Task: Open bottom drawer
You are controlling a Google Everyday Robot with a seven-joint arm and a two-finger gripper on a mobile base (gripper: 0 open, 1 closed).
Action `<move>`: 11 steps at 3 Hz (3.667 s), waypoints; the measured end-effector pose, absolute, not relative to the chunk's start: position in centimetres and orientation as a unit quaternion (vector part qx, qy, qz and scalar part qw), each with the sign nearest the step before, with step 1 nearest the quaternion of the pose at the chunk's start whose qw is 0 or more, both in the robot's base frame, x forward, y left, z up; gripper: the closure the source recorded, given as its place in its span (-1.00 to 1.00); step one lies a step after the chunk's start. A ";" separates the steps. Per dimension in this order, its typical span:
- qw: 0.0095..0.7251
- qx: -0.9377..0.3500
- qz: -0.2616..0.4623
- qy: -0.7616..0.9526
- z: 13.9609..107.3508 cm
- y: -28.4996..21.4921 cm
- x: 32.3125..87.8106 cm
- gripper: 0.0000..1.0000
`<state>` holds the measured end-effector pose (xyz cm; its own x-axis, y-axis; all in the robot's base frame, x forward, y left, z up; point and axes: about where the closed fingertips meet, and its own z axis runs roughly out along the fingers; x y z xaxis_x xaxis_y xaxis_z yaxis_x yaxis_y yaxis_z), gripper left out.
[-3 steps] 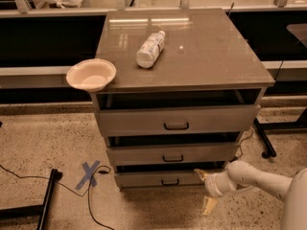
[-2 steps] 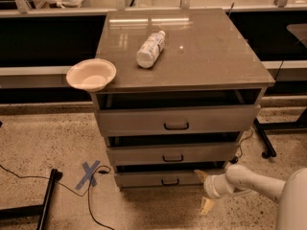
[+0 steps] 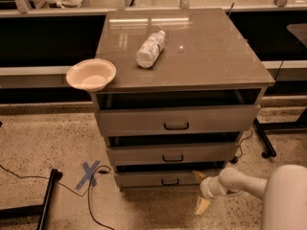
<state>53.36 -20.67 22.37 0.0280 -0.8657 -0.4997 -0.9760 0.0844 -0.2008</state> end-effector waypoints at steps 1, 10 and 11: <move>0.265 -0.679 0.102 0.677 22.5 -20.2 53.6 -1.00; 0.207 -0.734 0.196 0.616 19.4 -19.7 52.0 -0.42; 0.210 -0.740 0.233 0.594 19.9 -19.4 49.1 -0.46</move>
Offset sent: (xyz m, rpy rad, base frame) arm 0.0300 0.0044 0.0008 -0.2019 -0.1125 0.0606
